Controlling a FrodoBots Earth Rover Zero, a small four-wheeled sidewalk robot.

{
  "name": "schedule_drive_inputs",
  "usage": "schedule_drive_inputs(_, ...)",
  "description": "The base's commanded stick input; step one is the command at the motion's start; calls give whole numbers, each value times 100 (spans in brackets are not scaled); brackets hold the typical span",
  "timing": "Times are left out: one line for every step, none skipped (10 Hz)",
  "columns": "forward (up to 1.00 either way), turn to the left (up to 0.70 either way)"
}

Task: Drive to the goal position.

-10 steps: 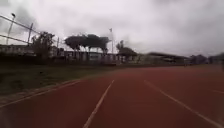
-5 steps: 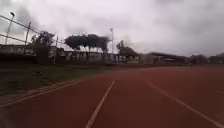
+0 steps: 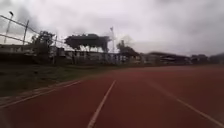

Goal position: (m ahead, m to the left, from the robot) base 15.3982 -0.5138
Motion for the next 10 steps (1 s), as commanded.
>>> schedule_drive_inputs(50, 0)
schedule_drive_inputs(50, 0)
schedule_drive_inputs(50, 0)
schedule_drive_inputs(50, 0)
schedule_drive_inputs(50, 0)
schedule_drive_inputs(50, 0)
schedule_drive_inputs(50, 0)
schedule_drive_inputs(50, 0)
schedule_drive_inputs(50, 0)
schedule_drive_inputs(50, 0)
